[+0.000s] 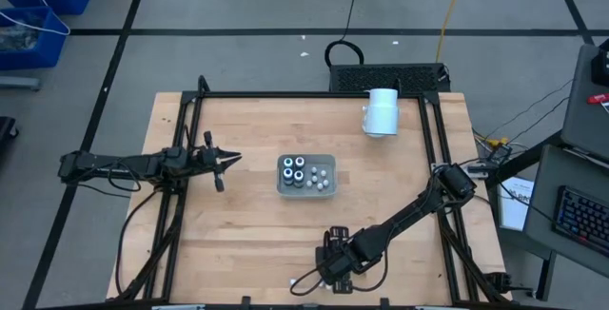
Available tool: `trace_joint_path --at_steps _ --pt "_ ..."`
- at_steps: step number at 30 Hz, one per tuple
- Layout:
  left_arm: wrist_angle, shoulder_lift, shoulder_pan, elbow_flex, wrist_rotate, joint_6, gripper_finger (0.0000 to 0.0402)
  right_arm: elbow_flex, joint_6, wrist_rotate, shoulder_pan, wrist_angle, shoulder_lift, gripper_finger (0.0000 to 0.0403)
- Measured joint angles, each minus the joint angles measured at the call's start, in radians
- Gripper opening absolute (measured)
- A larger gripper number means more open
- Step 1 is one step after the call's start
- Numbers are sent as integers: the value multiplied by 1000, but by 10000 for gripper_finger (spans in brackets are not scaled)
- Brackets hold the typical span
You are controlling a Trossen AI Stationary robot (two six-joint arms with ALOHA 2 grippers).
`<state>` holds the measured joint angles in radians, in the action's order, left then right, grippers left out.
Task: Pick & Place food coloring
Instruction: Put the small green food coloring bottle into the gray bin
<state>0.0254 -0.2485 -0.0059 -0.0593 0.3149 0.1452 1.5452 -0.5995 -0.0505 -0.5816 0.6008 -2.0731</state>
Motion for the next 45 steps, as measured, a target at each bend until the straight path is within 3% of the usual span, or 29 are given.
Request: trace_joint_path --at_steps 29,33,41,45 --pt "0 0 0 0 0 0 47 0 -2 0 0 1 0 179" --pt "0 0 0 0 0 0 47 0 7 0 0 1 0 155" --pt "0 0 0 0 0 7 47 2 38 3 0 18 0 56" --pt "0 0 0 0 0 7 47 2 36 21 0 44 2 55"
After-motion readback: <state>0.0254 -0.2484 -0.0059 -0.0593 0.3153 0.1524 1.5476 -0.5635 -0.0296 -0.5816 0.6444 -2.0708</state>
